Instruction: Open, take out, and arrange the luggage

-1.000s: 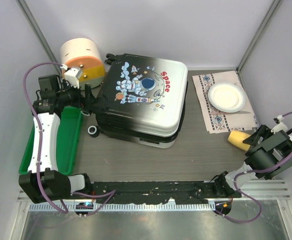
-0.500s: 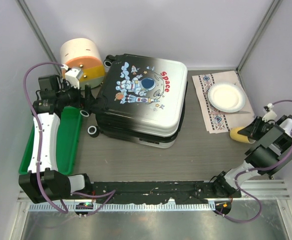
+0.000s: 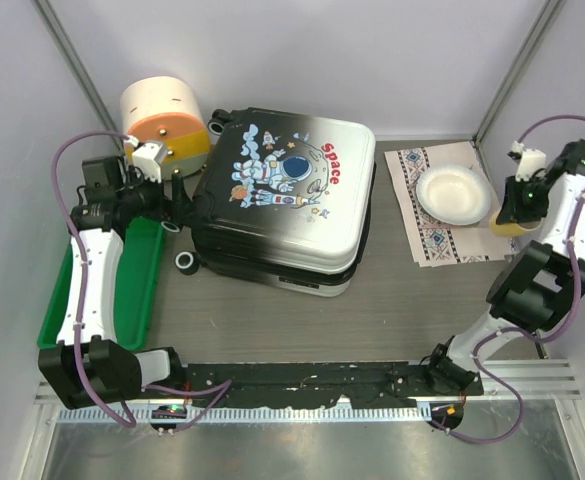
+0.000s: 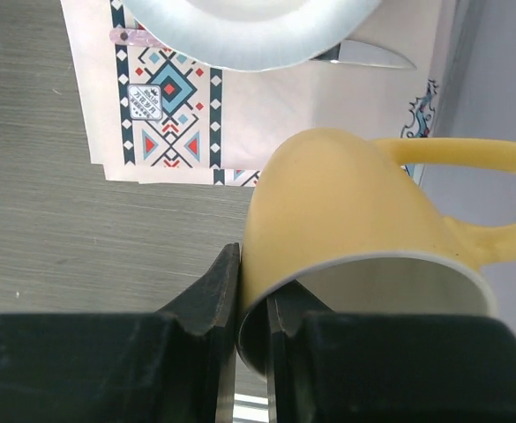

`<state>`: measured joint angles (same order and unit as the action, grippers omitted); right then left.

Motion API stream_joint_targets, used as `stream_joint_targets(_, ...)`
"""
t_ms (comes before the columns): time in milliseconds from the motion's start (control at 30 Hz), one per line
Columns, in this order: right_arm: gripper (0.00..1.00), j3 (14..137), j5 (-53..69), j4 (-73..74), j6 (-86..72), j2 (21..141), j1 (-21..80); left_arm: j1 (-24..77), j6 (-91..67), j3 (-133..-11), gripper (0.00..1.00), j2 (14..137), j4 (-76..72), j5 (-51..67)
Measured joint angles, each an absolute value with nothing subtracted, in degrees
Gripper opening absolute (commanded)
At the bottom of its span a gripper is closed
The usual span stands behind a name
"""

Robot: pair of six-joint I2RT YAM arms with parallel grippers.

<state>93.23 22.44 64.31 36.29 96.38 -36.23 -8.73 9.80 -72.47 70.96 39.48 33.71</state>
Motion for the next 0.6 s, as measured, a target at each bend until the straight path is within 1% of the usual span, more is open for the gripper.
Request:
stream_joint_targets(100, 0.01, 95.57, 18.5, 65.67, 36.38, 100.05, -32.14, -8.62, 9.02, -71.53, 0.84, 70.5, 39.55, 32.84)
stream_joint_targets(267, 0.01, 95.42, 11.53, 66.78, 35.62, 105.82, -28.34, -8.62, 7.33, -70.89, 0.84, 68.93, 39.16, 31.7)
stream_joint_targets(400, 0.01, 94.52, 7.6, 65.71, 35.16, 107.09, -26.3, -8.62, 6.46, -69.82, 0.84, 67.24, 38.79, 31.53)
stream_joint_targets(600, 0.02, 94.5, 5.04, 62.98, 34.96, 107.83, -25.04, -8.62, 6.52, -69.23, 0.84, 66.89, 38.57, 31.53)
